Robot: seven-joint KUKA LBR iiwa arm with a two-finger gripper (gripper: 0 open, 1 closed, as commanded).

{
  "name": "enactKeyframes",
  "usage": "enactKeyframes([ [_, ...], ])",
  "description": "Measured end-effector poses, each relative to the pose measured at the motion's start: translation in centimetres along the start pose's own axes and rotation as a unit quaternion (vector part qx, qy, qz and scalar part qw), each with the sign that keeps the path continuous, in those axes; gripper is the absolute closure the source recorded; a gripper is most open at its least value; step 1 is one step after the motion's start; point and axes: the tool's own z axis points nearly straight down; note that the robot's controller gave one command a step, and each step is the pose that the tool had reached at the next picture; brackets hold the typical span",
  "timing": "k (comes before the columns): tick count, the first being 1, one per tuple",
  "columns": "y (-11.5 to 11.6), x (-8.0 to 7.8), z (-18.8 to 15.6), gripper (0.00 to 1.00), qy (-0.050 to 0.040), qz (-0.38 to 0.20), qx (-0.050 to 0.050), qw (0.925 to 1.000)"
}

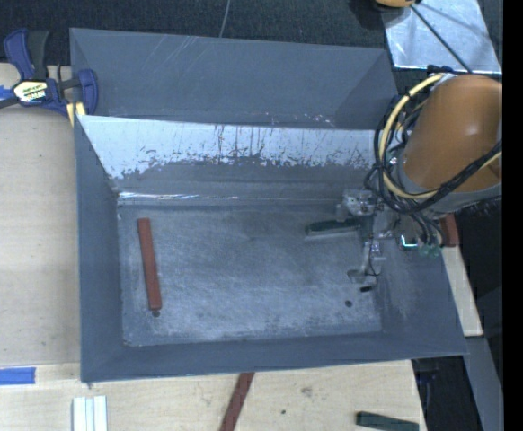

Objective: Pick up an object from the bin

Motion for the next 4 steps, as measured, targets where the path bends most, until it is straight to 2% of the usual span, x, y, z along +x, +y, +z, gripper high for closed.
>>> enactKeyframes([
  [1,0.0,-0.2,-0.4,0.00,-0.0041,-0.001,0.000,1.0000],
  [2,0.1,-3.2,3.5,0.00,-0.0080,-0.030,0.001,0.9995],
  [3,-3.5,-3.6,10.7,1.00,-0.0089,-0.052,0.000,0.9986],
  [4,-3.5,-3.6,10.7,1.00,-0.0089,-0.052,0.001,0.9986],
])
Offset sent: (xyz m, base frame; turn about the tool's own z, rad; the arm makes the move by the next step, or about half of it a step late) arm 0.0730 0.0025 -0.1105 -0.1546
